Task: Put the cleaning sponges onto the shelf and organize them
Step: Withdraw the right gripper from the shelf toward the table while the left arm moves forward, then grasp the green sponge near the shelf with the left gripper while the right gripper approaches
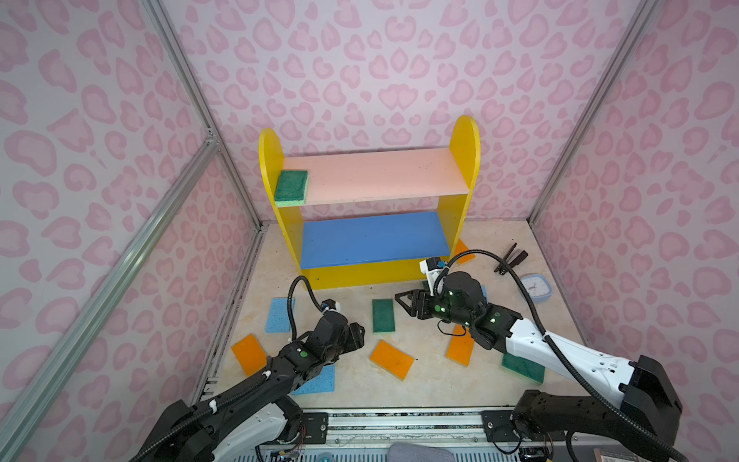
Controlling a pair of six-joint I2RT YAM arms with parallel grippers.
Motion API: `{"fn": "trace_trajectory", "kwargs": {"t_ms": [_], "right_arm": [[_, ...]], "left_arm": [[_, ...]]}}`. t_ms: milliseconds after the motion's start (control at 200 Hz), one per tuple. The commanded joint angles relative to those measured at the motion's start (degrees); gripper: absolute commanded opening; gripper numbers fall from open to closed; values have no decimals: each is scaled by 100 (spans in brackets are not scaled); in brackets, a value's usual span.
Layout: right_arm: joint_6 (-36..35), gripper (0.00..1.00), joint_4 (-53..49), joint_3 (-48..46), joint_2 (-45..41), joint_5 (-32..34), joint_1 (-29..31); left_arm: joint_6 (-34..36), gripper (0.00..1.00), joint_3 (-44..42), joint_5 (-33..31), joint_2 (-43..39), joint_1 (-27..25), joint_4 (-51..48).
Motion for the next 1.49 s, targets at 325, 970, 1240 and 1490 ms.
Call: {"fn": "trace_trajectory", "kwargs": {"t_ms": [325, 970, 1240, 1490], "right_arm": [[-2, 59, 8, -904, -336, -502, -1080], [51, 59, 265, -1108, -206, -704, -1281], [32, 59, 206, -1144, -272, -736, -1281], [90, 59, 155, -1134, -333, -812, -1245]], "left_arm": [[-163, 73, 597, 177, 1586, -49, 1049], [-389, 55, 959, 214, 2533, -62, 1376], [-441, 33, 1098, 301, 2837, -61, 1479], [-485, 4, 1126, 314, 2825, -59, 1517]]}}
